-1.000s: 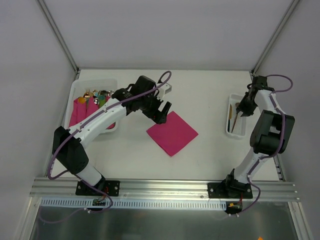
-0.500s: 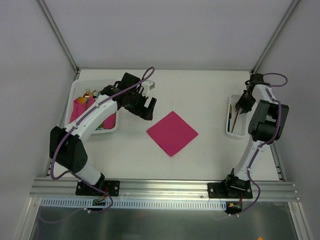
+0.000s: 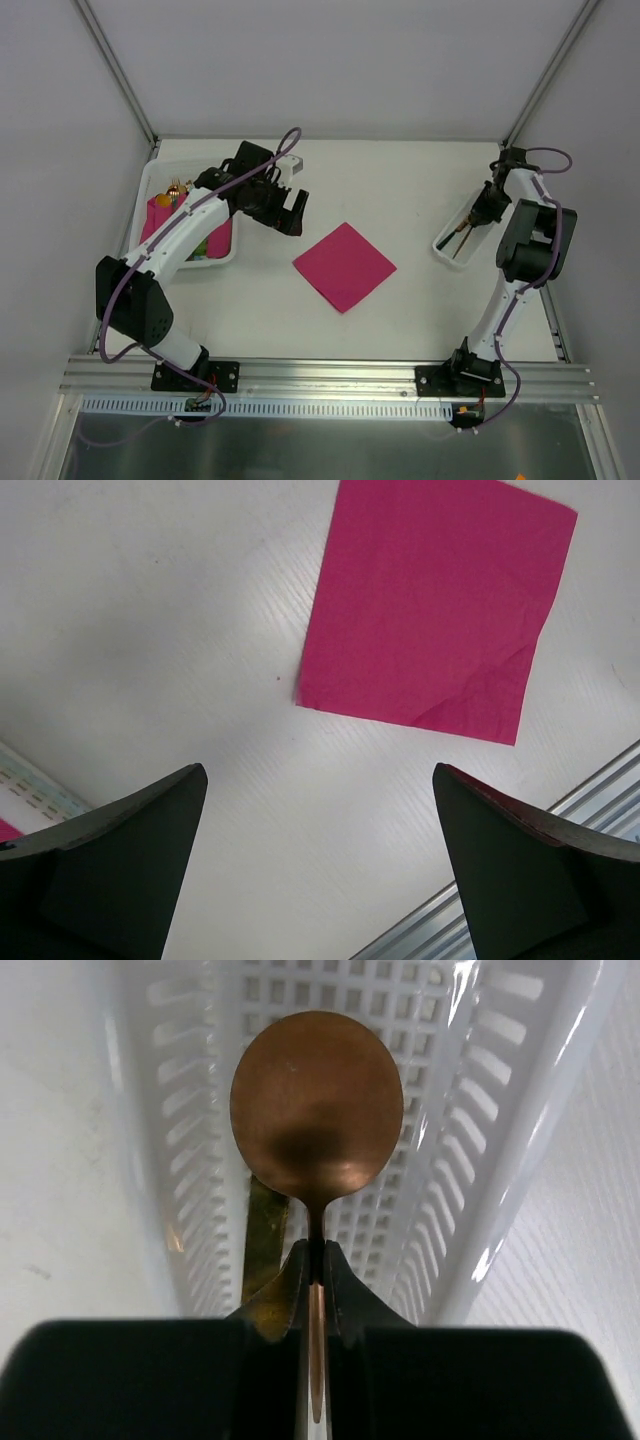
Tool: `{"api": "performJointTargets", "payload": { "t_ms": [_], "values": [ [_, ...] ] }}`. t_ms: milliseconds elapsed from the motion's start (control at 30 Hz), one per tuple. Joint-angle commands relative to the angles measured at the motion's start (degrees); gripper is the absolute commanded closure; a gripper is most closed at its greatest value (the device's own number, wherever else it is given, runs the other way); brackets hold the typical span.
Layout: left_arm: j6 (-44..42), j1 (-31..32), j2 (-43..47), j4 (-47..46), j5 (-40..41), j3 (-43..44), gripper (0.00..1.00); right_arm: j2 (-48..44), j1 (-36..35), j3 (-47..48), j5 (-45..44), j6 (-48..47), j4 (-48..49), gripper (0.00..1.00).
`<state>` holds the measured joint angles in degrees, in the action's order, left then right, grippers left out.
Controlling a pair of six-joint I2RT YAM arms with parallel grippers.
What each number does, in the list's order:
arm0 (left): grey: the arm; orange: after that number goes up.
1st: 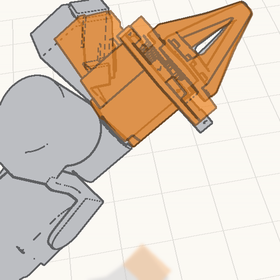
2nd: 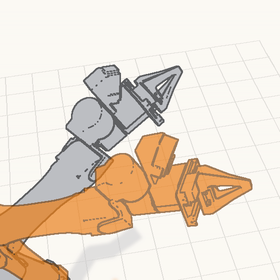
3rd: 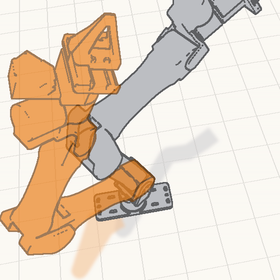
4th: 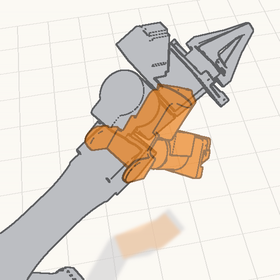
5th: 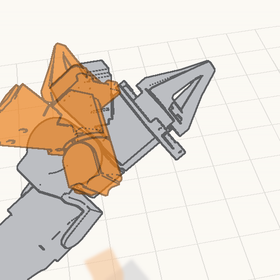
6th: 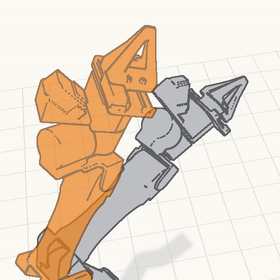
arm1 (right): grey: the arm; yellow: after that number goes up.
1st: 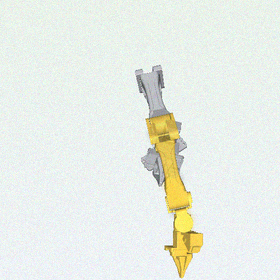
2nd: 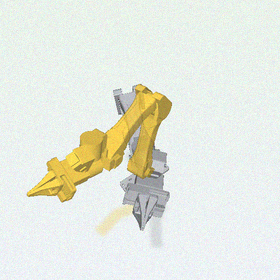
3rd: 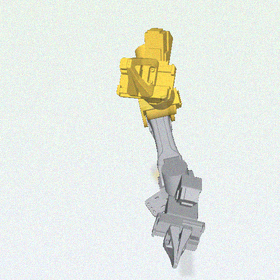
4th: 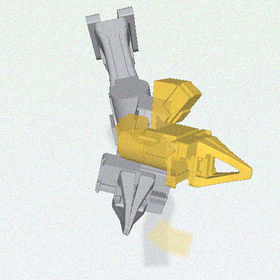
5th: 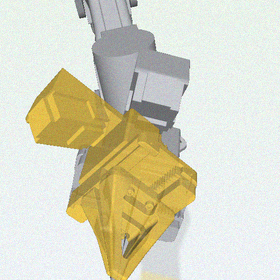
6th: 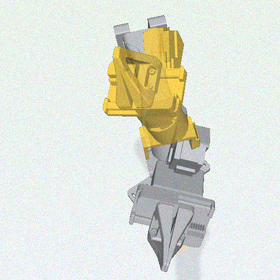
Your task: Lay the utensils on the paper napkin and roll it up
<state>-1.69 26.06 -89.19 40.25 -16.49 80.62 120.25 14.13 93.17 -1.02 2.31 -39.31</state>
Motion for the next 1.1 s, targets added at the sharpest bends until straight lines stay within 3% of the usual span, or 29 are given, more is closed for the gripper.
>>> {"api": "performJointTargets", "payload": {
  "t_ms": [0,133,167,233,267,300,367,400,467,567,700,867,1067],
  "values": [
    [1.4,-1.9,4.9,0.8,-1.6,5.1,0.01,-13.3,-0.1,1.7,5.3,-0.5,-1.4,1.00],
    [4.2,-3.8,5.2,0.9,-4.2,12.2,0.01,-23.1,-0.2,2.3,15.0,0.2,-0.5,1.00],
    [4.1,-4.3,5.2,0.9,-6.4,13.5,0.01,-25.0,-0.2,1.7,22.5,1.1,0.7,1.00],
    [5.4,-5.8,5.5,0.7,-15.6,17.1,0.01,-31.2,-0.4,-4.1,31.6,4.3,9.3,1.00],
    [6.2,-5.8,5.5,0.8,-17.9,18.3,0.01,-33.4,-0.9,-7.4,40.5,9.6,14.3,1.00],
    [7.0,-5.8,5.3,0.7,-20.3,19.6,0.01,-38.0,-1.5,-14.2,44.0,12.7,25.1,1.00],
    [11.3,-5.8,5.2,-0.9,-27.2,21.6,0.04,-41.9,-5.4,-20.7,50.6,22.0,37.1,1.00],
    [13.1,-5.8,5.2,-1.8,-29.5,21.5,0.05,-43.5,-7.1,-23.0,51.7,24.0,45.6,1.00],
    [18.7,-5.8,5.4,-5.1,-36.1,19.3,0.12,-47.1,-13.1,-28.3,52.3,27.1,51.9,1.00],
    [25.3,-5.8,7.4,-13.8,-41.1,13.0,0.24,-50.7,-20.7,-33.3,52.1,32.4,62.7,1.00],
    [32.1,-5.7,10.6,-27.6,-44.7,5.4,0.33,-53.2,-29.0,-36.6,51.6,37.4,73.5,1.00],
    [39.7,-4.2,13.9,-41.8,-46.4,-4.6,0.39,-54.2,-32.9,-39.7,47.7,42.6,80.1,1.00],
    [42.2,0.8,16.9,-48.9,-42.9,-11.2,0.50,-50.4,-36.3,-42.1,45.2,51.8,97.3,1.00]
  ]
}}
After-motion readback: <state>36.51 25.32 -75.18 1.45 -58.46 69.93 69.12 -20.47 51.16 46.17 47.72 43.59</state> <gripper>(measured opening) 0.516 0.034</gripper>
